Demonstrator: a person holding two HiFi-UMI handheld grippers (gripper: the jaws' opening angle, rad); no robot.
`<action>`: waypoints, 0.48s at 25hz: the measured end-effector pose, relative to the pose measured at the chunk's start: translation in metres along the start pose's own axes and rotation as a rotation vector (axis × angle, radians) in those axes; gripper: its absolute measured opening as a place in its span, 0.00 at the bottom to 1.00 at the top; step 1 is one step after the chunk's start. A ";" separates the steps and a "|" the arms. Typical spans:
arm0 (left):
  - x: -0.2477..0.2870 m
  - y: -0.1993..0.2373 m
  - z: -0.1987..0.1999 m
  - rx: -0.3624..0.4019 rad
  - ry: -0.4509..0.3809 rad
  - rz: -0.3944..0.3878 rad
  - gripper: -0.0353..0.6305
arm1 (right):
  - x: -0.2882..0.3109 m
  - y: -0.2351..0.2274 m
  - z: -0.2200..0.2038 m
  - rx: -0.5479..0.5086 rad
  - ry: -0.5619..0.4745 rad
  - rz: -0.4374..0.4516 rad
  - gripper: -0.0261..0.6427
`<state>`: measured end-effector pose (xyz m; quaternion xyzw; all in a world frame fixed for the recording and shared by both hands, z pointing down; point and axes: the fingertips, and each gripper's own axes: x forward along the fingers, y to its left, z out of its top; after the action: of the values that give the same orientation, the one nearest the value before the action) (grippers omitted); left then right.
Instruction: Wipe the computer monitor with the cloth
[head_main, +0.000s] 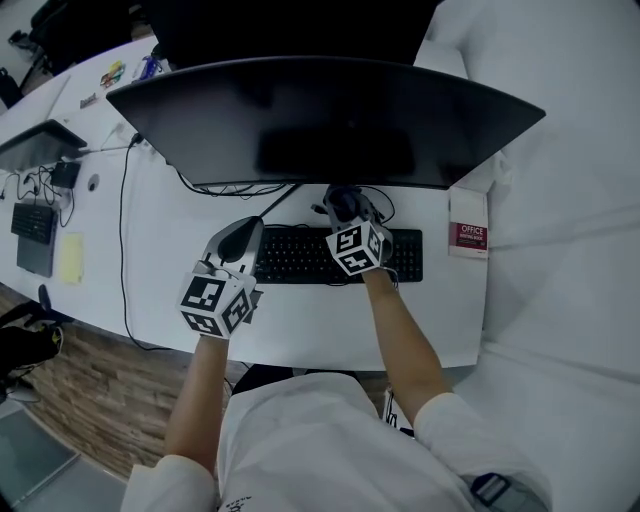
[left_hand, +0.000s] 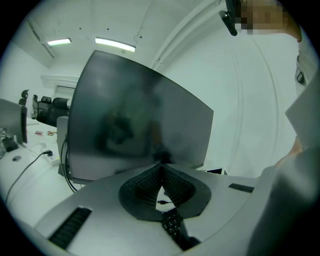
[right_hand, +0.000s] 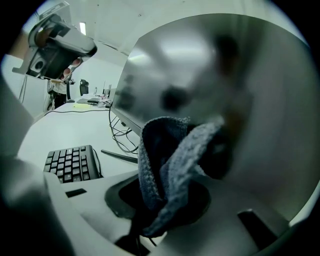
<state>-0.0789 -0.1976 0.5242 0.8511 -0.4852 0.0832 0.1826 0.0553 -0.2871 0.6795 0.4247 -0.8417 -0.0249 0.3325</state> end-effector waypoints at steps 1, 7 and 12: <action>-0.004 0.006 0.000 -0.002 0.000 0.004 0.06 | 0.003 0.005 0.005 -0.002 -0.002 0.004 0.19; -0.023 0.033 -0.002 -0.012 -0.002 0.024 0.06 | 0.022 0.038 0.029 -0.017 -0.015 0.033 0.19; -0.041 0.059 -0.003 -0.016 -0.006 0.046 0.06 | 0.038 0.065 0.050 -0.034 -0.028 0.055 0.19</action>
<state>-0.1501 -0.1915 0.5273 0.8384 -0.5059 0.0811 0.1858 -0.0352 -0.2854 0.6821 0.3951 -0.8572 -0.0359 0.3283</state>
